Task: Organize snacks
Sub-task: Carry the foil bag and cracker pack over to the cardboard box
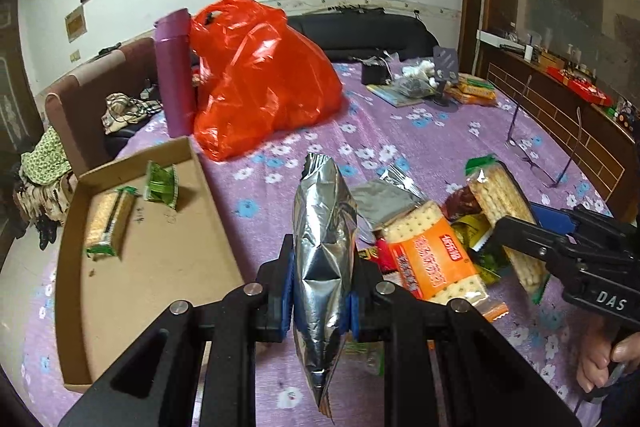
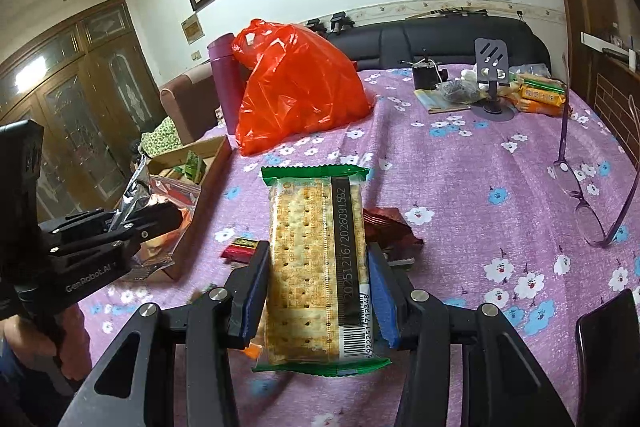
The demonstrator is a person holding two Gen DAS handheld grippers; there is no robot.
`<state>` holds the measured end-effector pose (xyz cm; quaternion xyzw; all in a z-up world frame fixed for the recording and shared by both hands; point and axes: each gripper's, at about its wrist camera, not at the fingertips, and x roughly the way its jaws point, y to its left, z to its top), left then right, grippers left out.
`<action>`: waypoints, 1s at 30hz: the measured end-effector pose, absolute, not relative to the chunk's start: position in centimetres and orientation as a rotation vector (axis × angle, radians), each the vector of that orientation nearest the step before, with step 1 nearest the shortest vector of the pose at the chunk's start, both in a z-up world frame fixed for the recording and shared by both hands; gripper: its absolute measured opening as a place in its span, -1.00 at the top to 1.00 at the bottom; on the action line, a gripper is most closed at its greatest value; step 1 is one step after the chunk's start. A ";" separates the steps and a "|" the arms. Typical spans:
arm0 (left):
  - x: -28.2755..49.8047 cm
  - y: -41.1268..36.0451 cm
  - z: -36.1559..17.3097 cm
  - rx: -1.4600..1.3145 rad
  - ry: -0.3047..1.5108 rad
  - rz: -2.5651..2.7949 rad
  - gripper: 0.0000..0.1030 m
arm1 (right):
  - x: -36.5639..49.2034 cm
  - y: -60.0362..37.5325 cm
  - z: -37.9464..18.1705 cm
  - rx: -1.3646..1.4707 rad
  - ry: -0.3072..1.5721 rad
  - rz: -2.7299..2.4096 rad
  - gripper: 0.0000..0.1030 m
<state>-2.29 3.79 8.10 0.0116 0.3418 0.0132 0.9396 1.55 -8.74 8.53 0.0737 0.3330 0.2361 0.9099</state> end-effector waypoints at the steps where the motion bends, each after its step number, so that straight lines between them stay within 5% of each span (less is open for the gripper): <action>1: -2.4 4.1 8.3 0.022 0.688 0.036 0.61 | 1.6 -8.6 8.7 0.160 0.690 0.496 0.02; 19: -4.2 16.5 8.4 -0.165 0.651 0.212 0.61 | 3.7 4.3 11.7 0.214 0.773 0.716 0.01; 30: -4.6 23.3 4.9 -0.296 0.708 0.278 0.61 | 6.2 14.2 8.3 0.125 0.874 0.742 0.00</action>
